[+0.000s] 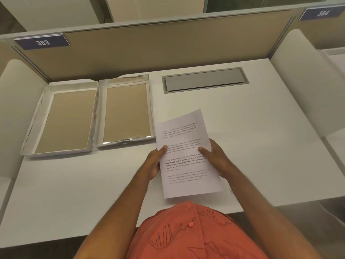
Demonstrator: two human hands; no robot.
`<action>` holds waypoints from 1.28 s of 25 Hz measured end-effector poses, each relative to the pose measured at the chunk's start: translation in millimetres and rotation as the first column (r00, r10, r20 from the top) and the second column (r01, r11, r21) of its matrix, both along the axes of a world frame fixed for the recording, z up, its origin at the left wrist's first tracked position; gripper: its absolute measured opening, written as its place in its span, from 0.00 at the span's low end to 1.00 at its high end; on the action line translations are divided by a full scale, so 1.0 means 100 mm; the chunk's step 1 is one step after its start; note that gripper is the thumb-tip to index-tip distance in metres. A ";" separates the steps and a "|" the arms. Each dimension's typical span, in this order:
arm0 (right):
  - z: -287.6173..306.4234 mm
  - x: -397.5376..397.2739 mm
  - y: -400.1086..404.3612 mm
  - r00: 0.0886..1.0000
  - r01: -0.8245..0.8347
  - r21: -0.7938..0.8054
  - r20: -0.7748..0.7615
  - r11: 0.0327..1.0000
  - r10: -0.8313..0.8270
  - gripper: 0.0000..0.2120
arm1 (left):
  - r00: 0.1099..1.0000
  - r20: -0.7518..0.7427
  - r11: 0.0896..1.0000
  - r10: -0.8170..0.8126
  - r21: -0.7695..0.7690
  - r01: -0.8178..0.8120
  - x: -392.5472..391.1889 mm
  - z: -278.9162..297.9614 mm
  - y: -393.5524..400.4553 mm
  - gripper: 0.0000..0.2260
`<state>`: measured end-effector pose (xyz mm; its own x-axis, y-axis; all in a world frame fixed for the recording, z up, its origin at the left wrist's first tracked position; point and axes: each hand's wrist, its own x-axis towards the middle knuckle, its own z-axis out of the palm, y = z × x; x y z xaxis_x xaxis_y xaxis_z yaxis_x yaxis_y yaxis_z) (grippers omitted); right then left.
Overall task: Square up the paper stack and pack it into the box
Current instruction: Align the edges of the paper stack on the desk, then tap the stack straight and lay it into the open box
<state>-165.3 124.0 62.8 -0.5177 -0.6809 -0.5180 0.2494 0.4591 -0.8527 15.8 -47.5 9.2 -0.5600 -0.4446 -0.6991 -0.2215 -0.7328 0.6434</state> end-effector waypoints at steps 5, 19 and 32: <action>0.08 -0.05 -0.11 0.989 -0.030 -0.003 -0.147 1.000 0.029 0.19 | 0.989 -0.076 0.959 0.124 -0.247 -0.139 -0.16 0.23 0.01 0.15; 0.07 -0.06 -0.07 0.969 0.171 -0.248 -0.135 0.954 -0.208 0.23 | 0.977 -0.189 0.816 -0.097 -0.577 -0.030 -0.06 0.57 0.04 0.18; -0.02 -0.01 -0.09 0.956 0.234 -0.203 -0.127 0.951 -0.263 0.25 | 0.971 -0.148 0.861 -0.187 -0.500 0.090 0.02 0.34 0.04 0.20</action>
